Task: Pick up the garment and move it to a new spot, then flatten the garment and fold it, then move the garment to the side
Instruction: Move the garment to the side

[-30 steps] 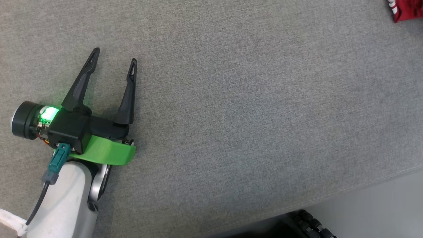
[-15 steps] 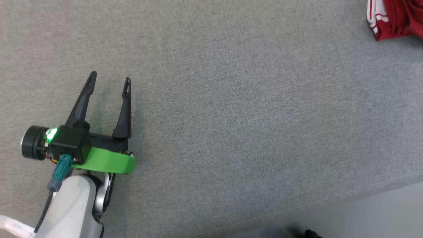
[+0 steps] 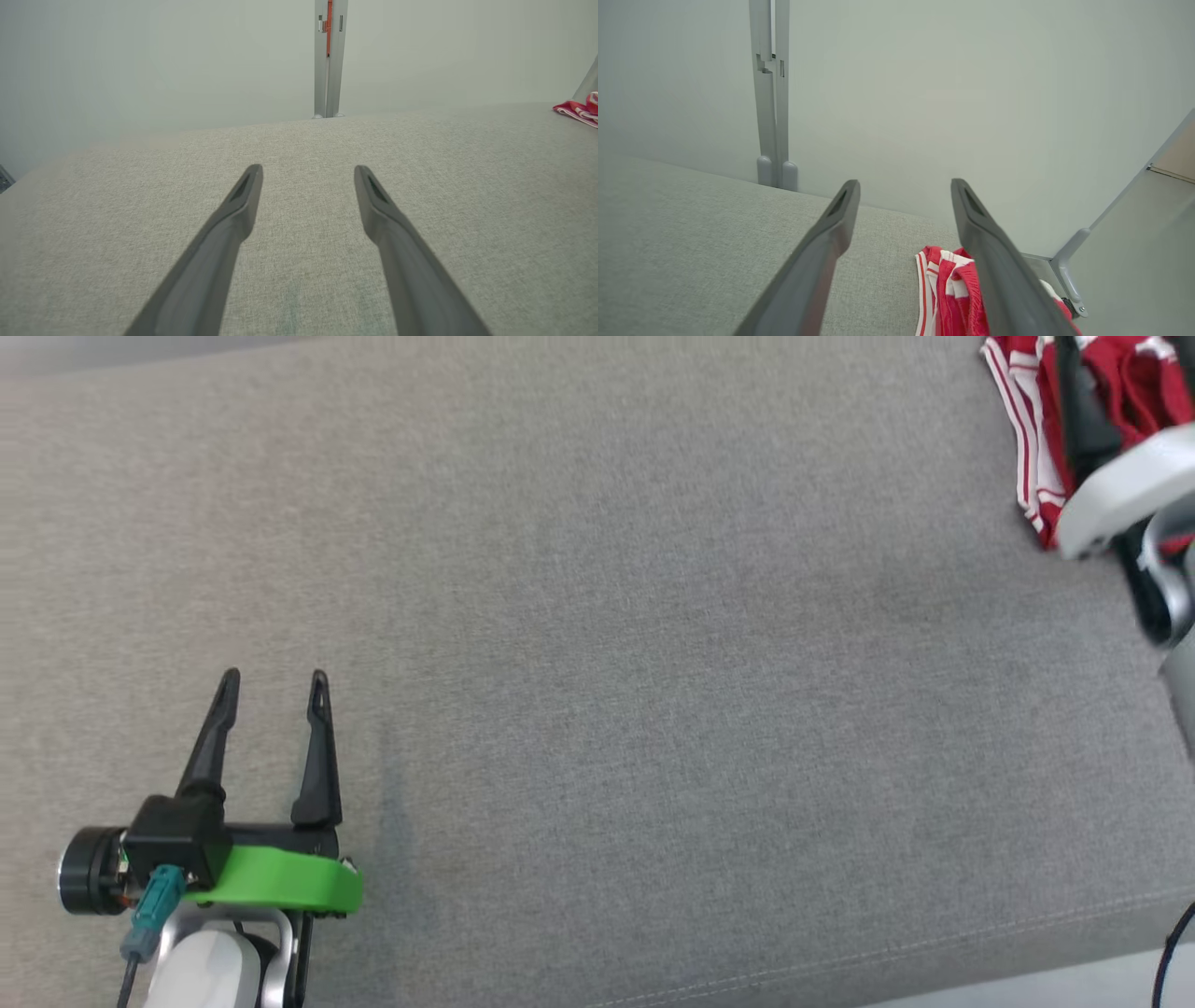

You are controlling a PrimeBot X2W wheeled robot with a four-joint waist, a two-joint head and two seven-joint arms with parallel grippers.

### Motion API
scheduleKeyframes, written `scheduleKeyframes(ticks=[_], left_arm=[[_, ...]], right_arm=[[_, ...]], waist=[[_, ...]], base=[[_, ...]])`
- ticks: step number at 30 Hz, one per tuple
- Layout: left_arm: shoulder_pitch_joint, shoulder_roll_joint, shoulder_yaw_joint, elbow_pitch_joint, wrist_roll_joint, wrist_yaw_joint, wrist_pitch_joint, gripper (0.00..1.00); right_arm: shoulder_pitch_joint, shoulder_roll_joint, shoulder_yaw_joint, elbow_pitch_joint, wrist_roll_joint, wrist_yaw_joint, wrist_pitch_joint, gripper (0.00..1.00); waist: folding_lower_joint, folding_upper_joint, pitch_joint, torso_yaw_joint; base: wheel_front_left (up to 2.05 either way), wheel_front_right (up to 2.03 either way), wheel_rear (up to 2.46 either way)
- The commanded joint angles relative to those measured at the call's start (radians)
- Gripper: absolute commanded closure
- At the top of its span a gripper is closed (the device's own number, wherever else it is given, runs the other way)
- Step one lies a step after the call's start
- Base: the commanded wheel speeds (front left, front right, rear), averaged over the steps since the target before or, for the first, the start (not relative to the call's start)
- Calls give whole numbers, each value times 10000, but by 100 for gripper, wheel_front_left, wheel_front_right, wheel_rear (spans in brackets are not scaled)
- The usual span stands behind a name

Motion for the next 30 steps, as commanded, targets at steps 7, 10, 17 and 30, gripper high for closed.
scheduleKeyframes(ticks=[7, 10, 17, 30], left_arm=[[541, -140, 115, 190, -122, 24, -69, 0], [688, -178, 130, 278, -148, -16, -75, 0], [948, -154, 207, 437, -140, -77, -79, 0], [1209, -197, 199, 689, -142, -182, -72, 0]], right_arm=[[2349, 599, -765, -1662, -123, -22, -36, 0], [3335, 931, -1067, -2327, -122, -22, -35, 0], [5404, 1647, -1677, -3633, -175, -22, -38, 0], [8412, 3029, -2602, -5976, -518, -20, 311, 0]], waist=[[0, 0, -1369, 762], [0, 0, -1598, 867], [0, 0, -2077, 1033], [0, 0, -2710, 1260]], base=[[0, 0, 0], [0, 0, 0], [0, 0, 0], [0, 0, 0]])
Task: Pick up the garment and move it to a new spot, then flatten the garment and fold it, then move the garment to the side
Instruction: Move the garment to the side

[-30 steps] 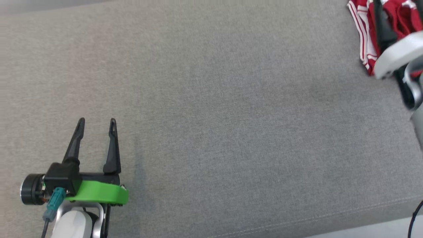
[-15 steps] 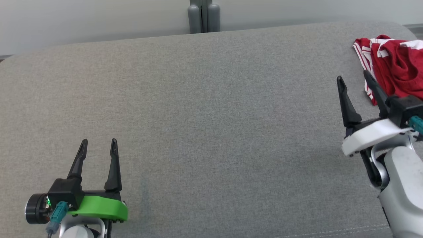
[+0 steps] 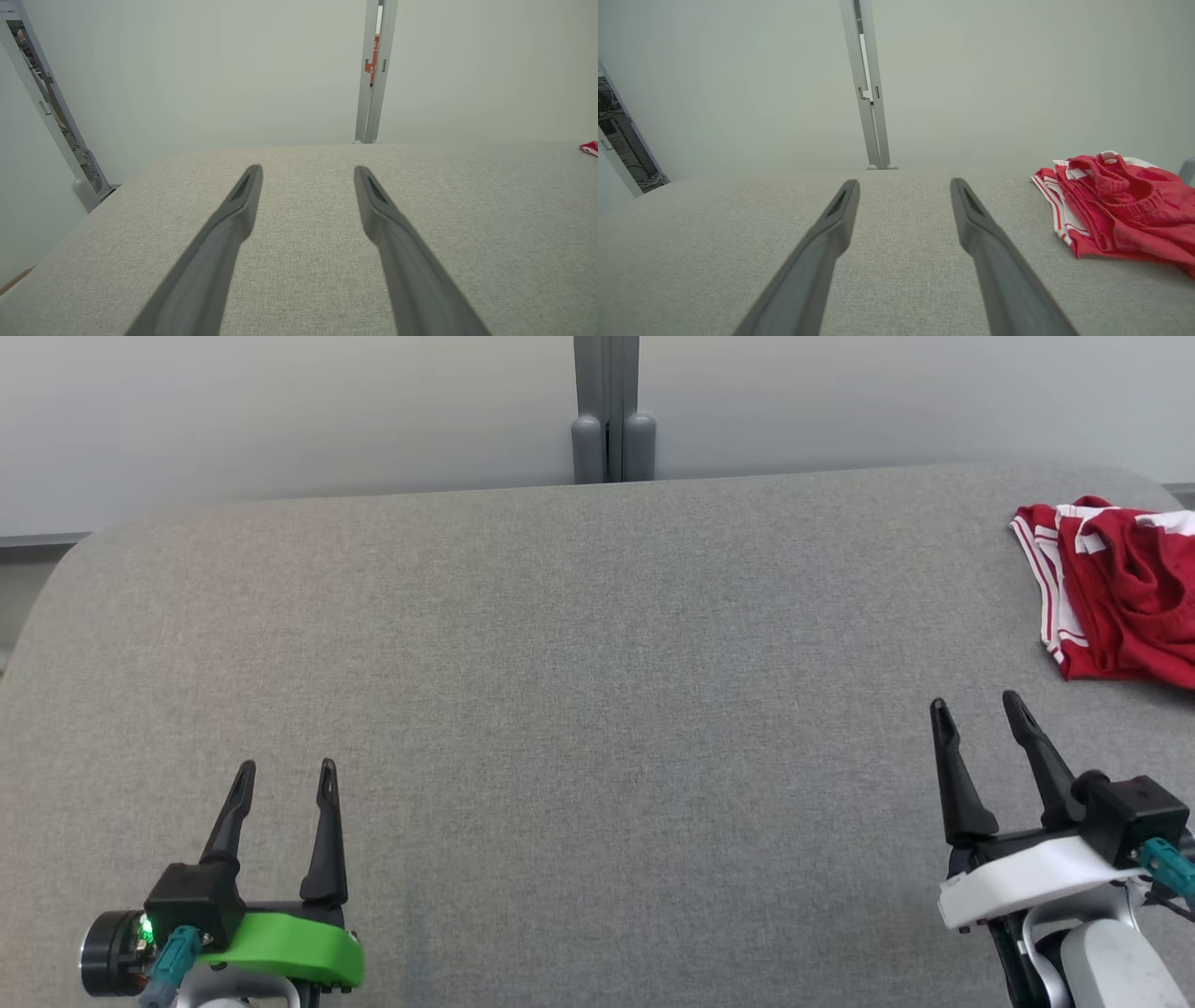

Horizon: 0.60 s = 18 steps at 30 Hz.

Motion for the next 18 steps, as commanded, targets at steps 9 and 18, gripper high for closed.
scheduleKeyframes(ticks=[9, 18], left_arm=[[361, 65, -1, 195, -66, -54, -28, 0], [458, 93, 79, 283, -179, -42, -29, 0]], right_arm=[[1245, 623, -304, -733, -209, -19, 238, 0], [1516, 807, -367, -874, -380, -19, 337, 0]], waist=[[0, 0, -678, 154], [0, 0, -860, 209]], base=[[0, 0, 0], [0, 0, 0]])
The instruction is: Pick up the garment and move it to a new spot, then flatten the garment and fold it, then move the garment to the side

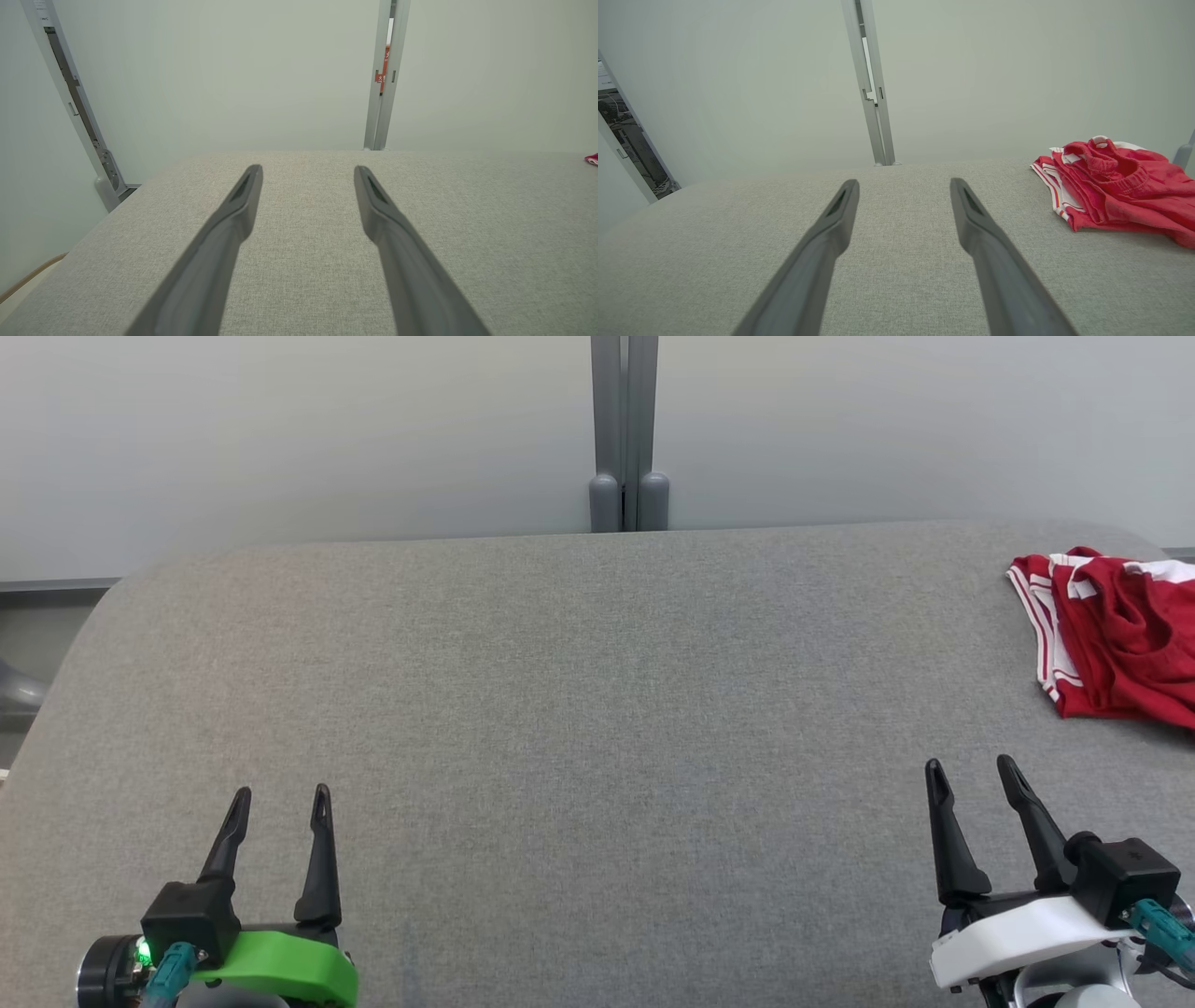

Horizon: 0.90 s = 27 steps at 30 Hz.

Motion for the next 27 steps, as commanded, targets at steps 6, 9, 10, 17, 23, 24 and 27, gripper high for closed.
scheduleKeyframes(ticks=[6, 9, 10, 17, 23, 24, 27], left_arm=[[149, 45, 44, 120, -112, 0, -29, 0], [145, 44, 58, 107, -137, -4, -29, 0], [149, 46, 61, 104, -156, -16, -29, 0], [67, -110, 45, 301, -213, -67, 65, 100], [8, -267, 260, 411, -1121, -192, 362, 100], [-6, -291, 303, 411, -1309, -218, 416, 100], [-41, -351, 412, 409, -1790, -283, 552, 100]], right_arm=[[54, 20, -22, -23, -109, -19, 39, 0], [88, 32, -52, -4, -131, -19, 28, 0], [98, 30, -54, 8, -131, -19, 20, 0], [29, 43, -7, 278, -47, 2, 59, 100], [-76, 63, -65, 466, 979, 1, 282, 100], [-104, 65, -78, 488, 1189, 1, 328, 100], [-174, 70, -113, 544, 1722, 1, 443, 100]], waist=[[1, 0, 3, -5], [1, 0, 16, -2], [1, 0, 21, -3], [1, 0, 40, -13], [1, 0, 54, -44], [1, 0, 57, -50], [1, 0, 64, -67]], base=[[0, 0, 0], [0, 0, 0], [0, 0, 0], [0, 0, 0], [0, 0, 0], [0, 0, 0], [0, 0, 0]])
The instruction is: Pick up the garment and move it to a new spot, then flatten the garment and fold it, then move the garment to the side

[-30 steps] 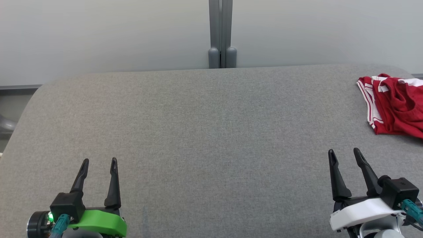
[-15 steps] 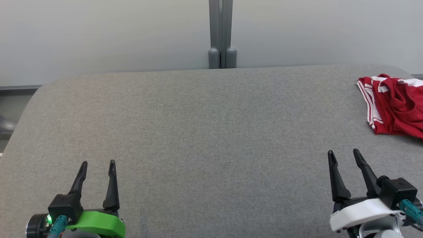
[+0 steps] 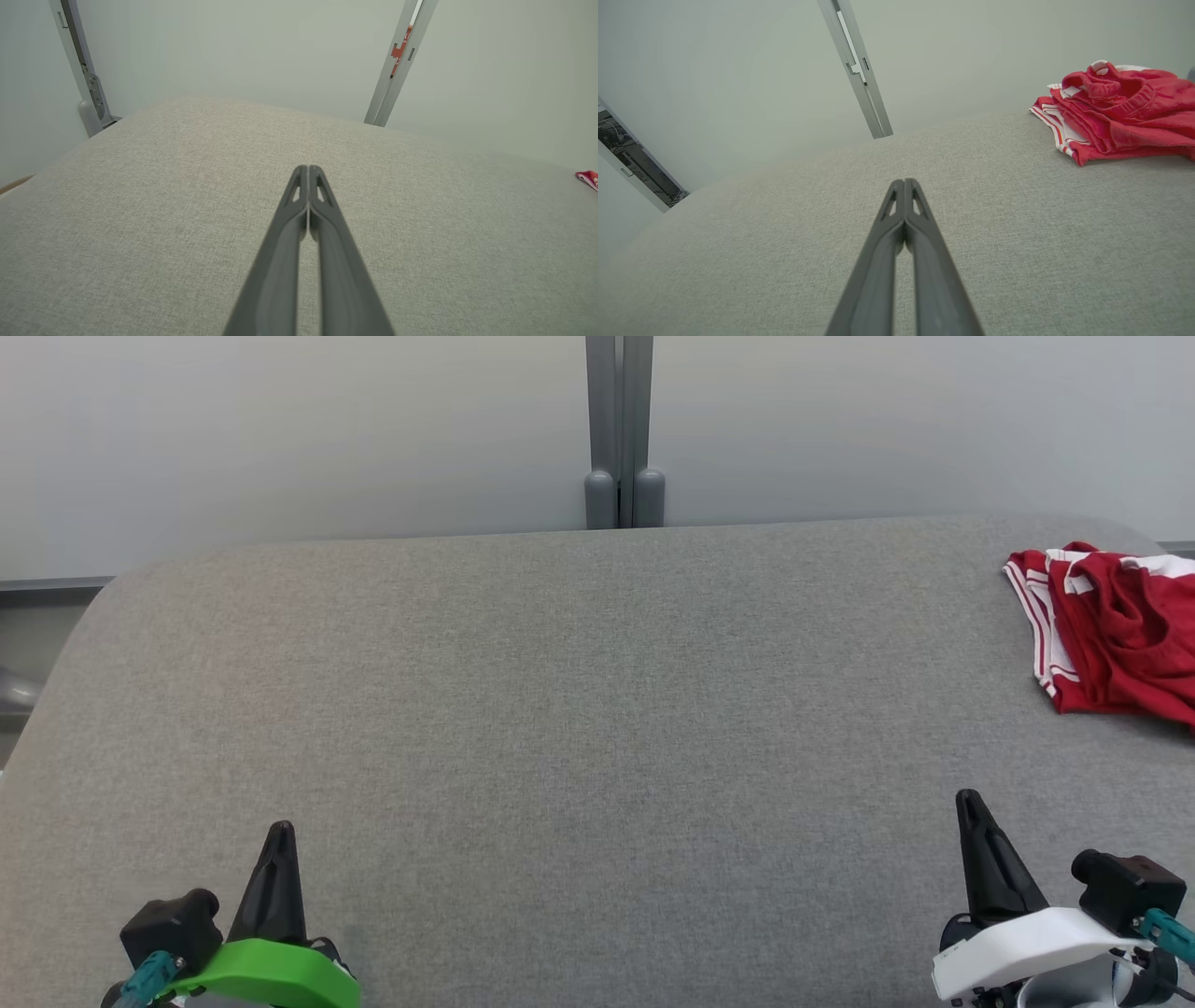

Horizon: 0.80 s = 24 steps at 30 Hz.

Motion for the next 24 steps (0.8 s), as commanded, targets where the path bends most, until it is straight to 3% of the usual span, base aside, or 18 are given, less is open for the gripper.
scheduleKeyframes(ticks=[1, 24], left_arm=[[-239, -8, 178, -146, -455, -81, 95, 100], [-505, -415, 914, -140, -3728, -534, 1027, 100]], right_arm=[[-305, -29, -70, -92, 488, -1, 84, 100], [-778, 8, -301, 302, 4111, -4, 872, 100]], waist=[[0, 0, 4, -10], [0, 0, 63, -145]], base=[[0, 0, 0], [0, 0, 0]])
